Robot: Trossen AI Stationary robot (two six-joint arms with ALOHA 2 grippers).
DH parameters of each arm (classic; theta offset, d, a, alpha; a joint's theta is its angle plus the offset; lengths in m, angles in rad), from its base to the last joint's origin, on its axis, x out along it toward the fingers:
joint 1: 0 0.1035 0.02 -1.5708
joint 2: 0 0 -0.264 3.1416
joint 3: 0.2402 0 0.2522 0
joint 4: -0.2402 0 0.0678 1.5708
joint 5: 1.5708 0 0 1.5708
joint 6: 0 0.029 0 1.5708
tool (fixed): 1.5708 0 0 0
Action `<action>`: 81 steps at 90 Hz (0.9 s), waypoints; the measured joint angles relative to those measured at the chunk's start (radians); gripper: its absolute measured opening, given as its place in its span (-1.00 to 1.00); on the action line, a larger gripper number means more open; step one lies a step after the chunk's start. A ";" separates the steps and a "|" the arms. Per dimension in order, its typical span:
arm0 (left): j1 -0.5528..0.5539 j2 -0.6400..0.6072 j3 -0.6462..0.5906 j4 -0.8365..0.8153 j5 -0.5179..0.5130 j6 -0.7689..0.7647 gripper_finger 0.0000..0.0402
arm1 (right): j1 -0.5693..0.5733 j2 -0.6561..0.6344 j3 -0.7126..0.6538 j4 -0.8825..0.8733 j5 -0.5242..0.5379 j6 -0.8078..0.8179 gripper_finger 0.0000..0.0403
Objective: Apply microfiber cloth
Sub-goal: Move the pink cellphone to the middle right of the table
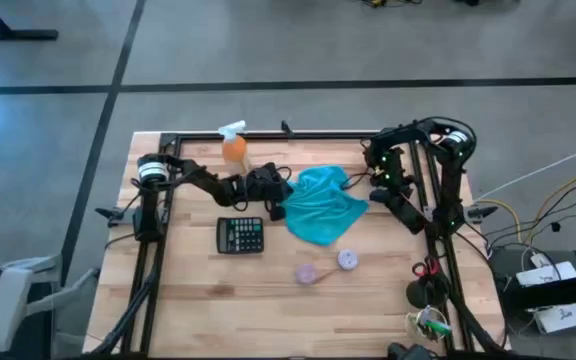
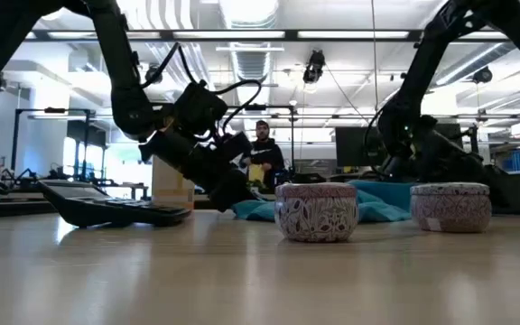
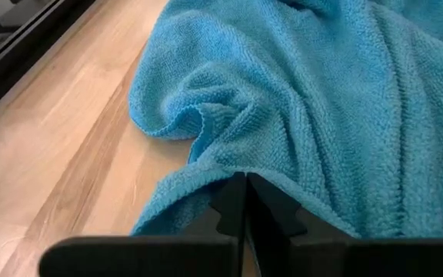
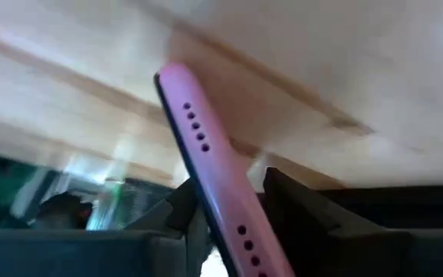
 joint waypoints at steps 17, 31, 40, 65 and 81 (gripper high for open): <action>0.000 0.000 0.000 0.000 0.000 -0.015 -1.00 | 0.000 -0.029 0.000 0.006 0.018 0.030 -0.24; 0.000 0.000 0.000 0.000 0.000 -0.018 -1.00 | 0.000 -0.037 0.000 -0.002 0.015 0.051 -0.13; 0.000 0.000 0.000 0.000 0.000 -0.019 -1.00 | 0.000 -0.042 0.000 -0.006 0.009 0.072 -0.10; 0.000 -0.001 0.000 -0.010 0.000 -0.019 -1.00 | 0.012 -0.042 0.000 -0.018 -0.104 0.119 -0.16; 0.000 -0.001 0.000 -0.011 -0.001 0.010 -1.00 | 0.034 -0.043 0.001 -0.018 -0.104 0.097 -0.15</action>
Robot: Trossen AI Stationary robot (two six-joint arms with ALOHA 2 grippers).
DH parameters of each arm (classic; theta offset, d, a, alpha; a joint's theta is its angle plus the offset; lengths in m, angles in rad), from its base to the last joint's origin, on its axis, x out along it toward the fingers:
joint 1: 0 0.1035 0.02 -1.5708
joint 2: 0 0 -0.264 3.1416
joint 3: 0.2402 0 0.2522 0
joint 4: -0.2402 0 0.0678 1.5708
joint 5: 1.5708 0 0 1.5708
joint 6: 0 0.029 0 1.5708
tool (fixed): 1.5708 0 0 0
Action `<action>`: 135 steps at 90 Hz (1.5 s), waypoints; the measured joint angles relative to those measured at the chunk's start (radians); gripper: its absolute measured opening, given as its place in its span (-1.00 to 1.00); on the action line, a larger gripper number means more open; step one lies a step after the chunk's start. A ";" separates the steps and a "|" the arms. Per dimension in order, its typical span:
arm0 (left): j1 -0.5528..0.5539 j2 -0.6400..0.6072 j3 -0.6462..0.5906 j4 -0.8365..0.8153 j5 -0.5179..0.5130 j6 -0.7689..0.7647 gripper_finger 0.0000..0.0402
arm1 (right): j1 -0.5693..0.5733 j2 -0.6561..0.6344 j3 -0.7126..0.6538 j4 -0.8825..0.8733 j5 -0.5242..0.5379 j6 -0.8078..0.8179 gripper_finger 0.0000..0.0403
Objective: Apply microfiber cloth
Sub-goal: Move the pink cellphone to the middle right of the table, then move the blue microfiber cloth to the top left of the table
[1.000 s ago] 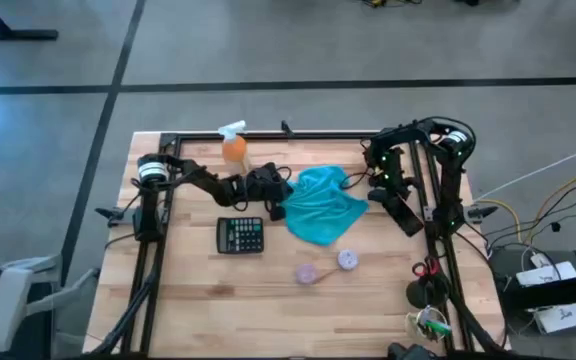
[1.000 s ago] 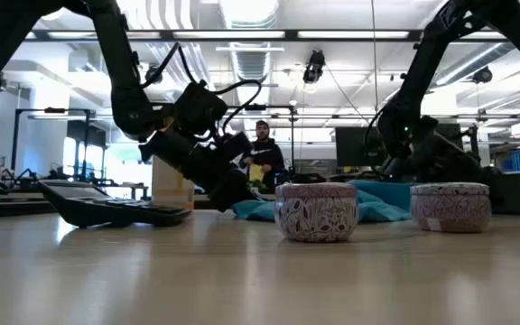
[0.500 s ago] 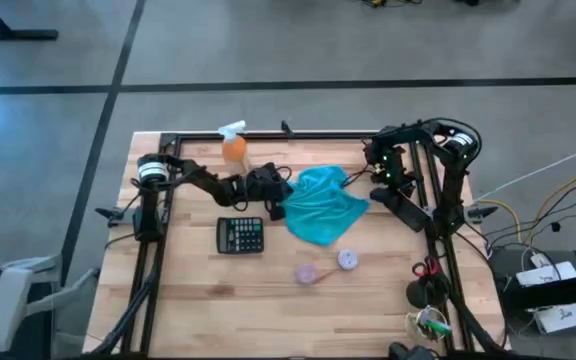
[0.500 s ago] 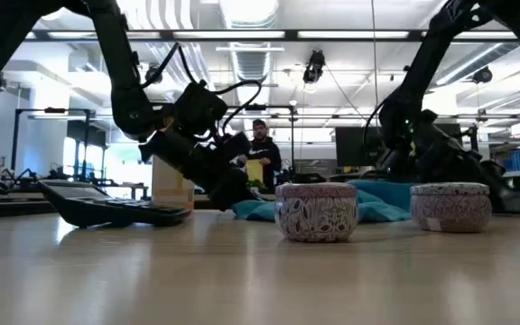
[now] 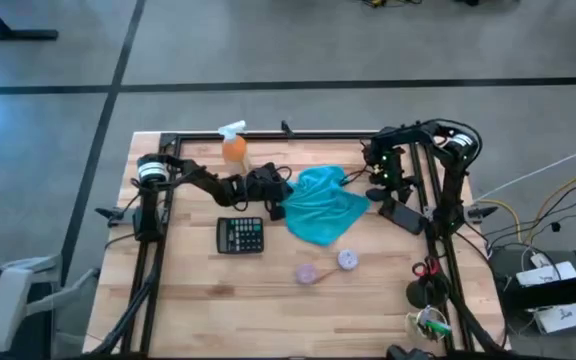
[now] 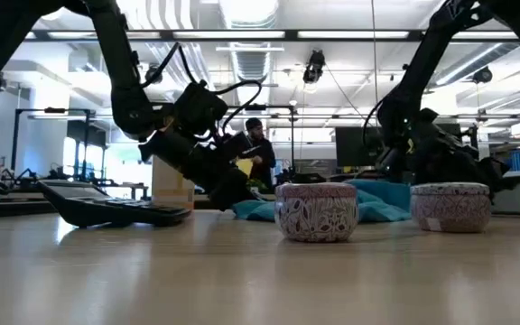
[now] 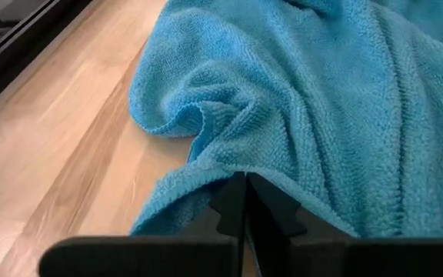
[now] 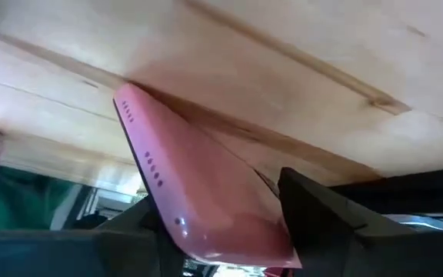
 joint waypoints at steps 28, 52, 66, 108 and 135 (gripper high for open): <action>-0.001 -0.054 -0.003 -0.096 -0.037 0.024 -1.00 | 0.062 -0.128 0.026 0.017 0.049 -0.022 -0.11; 0.000 -0.067 -0.003 -0.122 -0.039 0.023 -1.00 | 0.134 -0.312 0.024 0.102 0.184 0.055 -0.11; -0.006 -0.082 -0.003 -0.131 -0.038 0.002 -1.00 | 0.252 -0.394 0.021 0.261 0.188 0.058 -0.13; -0.132 -0.281 -0.004 -0.211 -0.033 0.011 -1.00 | 0.484 -0.312 0.019 0.781 0.191 0.029 -0.10; -0.200 -0.467 -0.019 -0.412 -0.033 0.012 -1.00 | 0.534 -0.120 0.023 1.125 0.224 0.062 -0.18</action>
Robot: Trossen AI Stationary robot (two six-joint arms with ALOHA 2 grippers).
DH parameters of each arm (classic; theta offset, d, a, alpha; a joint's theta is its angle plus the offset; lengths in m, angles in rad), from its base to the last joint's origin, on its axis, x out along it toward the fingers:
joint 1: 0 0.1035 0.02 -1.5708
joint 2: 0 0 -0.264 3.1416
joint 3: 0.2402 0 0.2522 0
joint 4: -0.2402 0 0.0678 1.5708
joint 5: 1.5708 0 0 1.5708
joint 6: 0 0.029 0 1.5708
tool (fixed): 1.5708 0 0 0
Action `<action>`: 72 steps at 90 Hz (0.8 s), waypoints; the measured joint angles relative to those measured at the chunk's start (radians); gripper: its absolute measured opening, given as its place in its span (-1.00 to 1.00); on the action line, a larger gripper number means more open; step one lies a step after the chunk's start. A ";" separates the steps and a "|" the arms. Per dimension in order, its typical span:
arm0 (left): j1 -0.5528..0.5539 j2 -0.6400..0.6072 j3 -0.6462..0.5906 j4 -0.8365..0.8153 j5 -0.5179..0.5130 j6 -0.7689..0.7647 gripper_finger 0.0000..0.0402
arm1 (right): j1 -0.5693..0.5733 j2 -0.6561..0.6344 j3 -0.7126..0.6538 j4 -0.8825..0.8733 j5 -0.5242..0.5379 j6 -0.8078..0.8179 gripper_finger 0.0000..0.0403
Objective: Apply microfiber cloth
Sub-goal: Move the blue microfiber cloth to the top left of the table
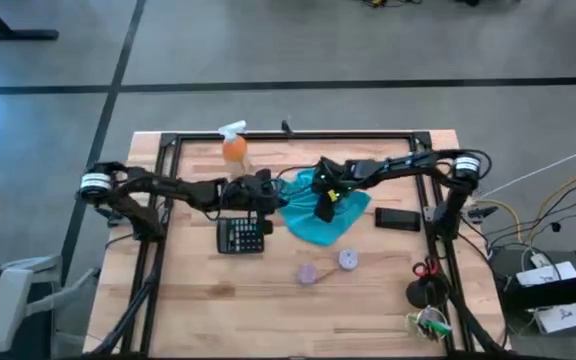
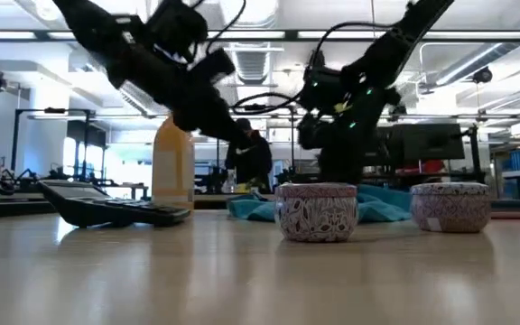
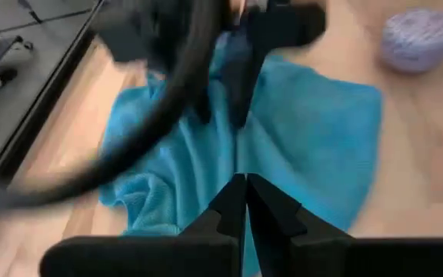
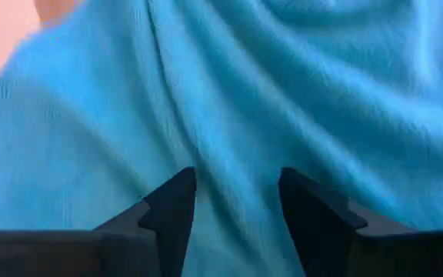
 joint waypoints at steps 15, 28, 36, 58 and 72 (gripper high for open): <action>-0.009 -0.059 -0.047 0.002 0.000 -0.005 -1.00 | -0.014 0.086 0.079 0.033 0.141 0.003 -0.30; -0.008 -0.074 -0.059 0.005 -0.004 -0.007 -1.00 | -0.032 0.129 0.146 -0.011 0.165 -0.008 -0.63; -0.008 -0.074 -0.059 0.003 -0.003 -0.006 -1.00 | -0.033 0.137 0.180 -0.065 0.184 -0.038 -0.91; -0.008 -0.065 -0.057 0.002 -0.003 -0.009 -1.00 | -0.042 0.035 0.216 -0.260 0.286 -0.083 -0.99; -0.009 -0.064 -0.057 -0.009 -0.002 -0.070 -1.00 | -0.069 -0.089 0.201 -0.375 0.427 -0.094 -1.00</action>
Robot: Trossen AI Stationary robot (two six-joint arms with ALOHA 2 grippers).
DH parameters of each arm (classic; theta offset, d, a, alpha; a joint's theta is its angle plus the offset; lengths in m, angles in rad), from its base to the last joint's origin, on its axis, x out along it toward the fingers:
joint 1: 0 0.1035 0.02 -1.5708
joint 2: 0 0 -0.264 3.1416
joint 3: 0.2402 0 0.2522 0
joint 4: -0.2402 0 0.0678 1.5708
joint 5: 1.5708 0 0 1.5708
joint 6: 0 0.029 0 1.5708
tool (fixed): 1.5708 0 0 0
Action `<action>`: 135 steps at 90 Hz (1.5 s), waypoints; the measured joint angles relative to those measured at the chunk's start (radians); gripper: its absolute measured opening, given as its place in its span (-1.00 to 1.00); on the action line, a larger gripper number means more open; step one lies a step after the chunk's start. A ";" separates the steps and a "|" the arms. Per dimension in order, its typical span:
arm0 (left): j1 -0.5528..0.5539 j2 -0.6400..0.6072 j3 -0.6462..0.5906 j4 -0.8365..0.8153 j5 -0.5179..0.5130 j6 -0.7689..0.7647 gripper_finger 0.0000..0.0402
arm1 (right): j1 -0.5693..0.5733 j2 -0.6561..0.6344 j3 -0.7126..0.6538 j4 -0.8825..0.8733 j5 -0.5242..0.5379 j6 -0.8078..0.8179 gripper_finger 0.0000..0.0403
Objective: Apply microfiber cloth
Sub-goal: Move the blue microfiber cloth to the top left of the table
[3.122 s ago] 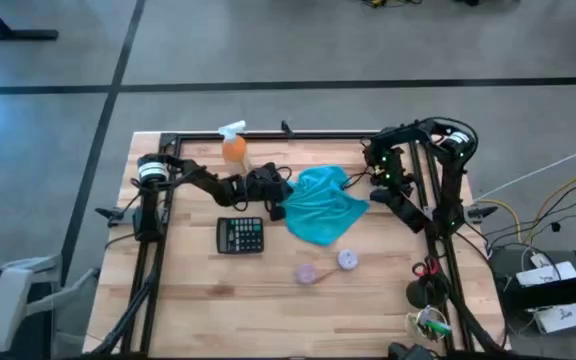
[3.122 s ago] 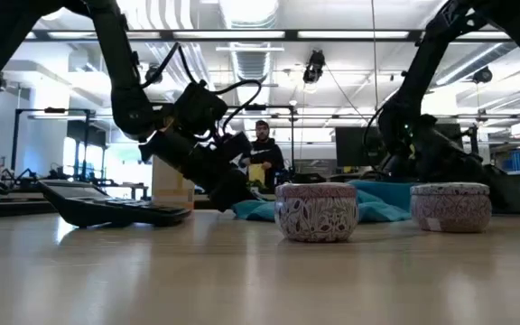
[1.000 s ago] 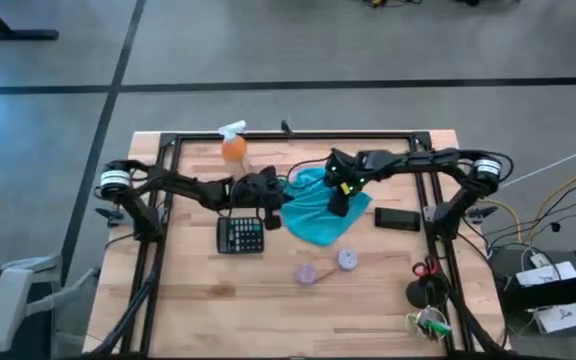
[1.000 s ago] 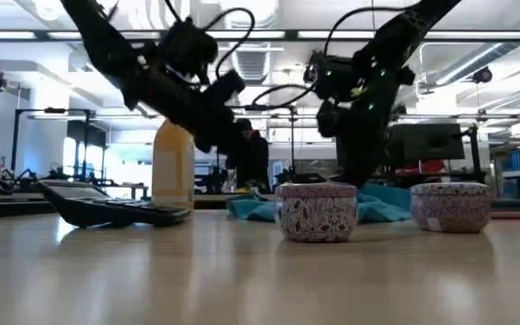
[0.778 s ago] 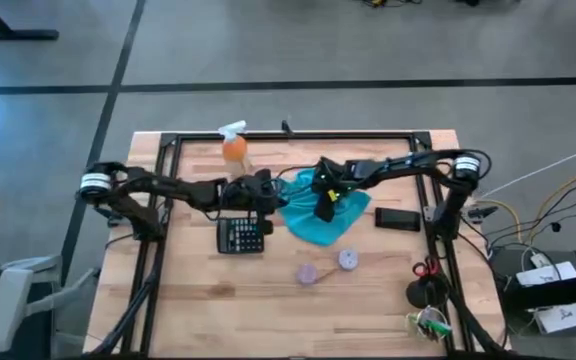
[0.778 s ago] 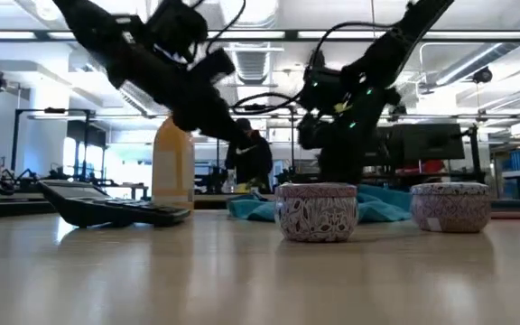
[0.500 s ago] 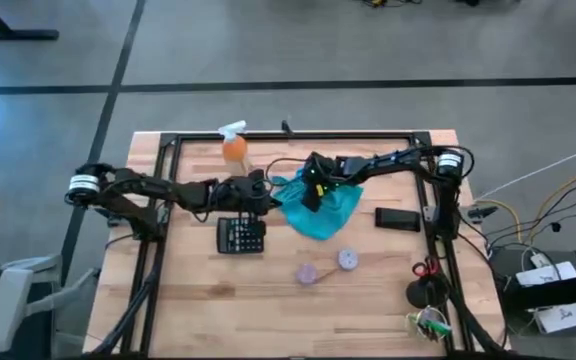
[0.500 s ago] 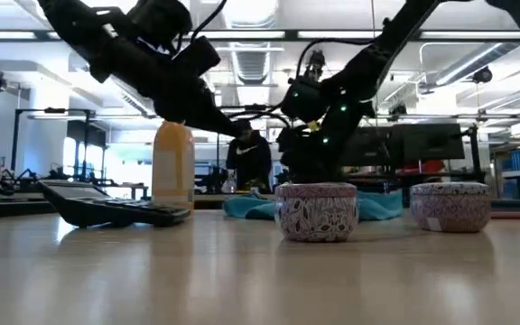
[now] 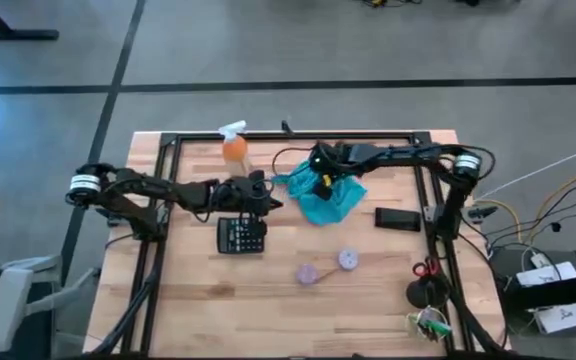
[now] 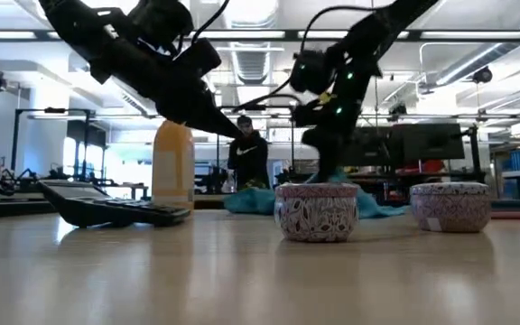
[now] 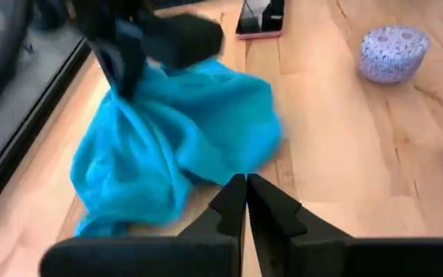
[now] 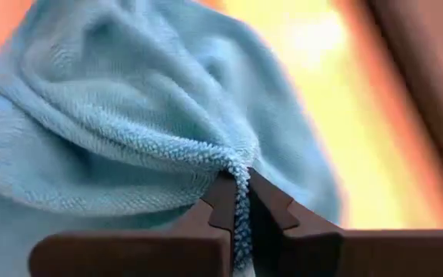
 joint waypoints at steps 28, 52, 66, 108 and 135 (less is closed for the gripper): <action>-0.015 0.003 0.000 -0.069 0.003 -0.072 -1.00 | -0.183 -0.246 -0.137 -0.135 0.186 0.057 -1.00; -0.020 0.003 -0.002 -0.077 0.003 -0.102 -1.00 | -0.339 -0.457 -0.324 -0.078 0.224 0.112 -1.00; -0.023 0.003 -0.002 -0.063 0.003 -0.106 -1.00 | -0.355 -0.547 -0.413 0.050 0.321 0.098 -1.00; -0.032 0.003 -0.004 0.005 0.002 -0.050 -1.00 | -0.352 -0.690 -0.454 0.378 0.498 -0.139 -1.00; -0.032 -0.013 -0.008 -0.029 -0.009 -0.008 -1.00 | -0.275 -0.682 -0.621 0.660 0.176 0.001 -1.00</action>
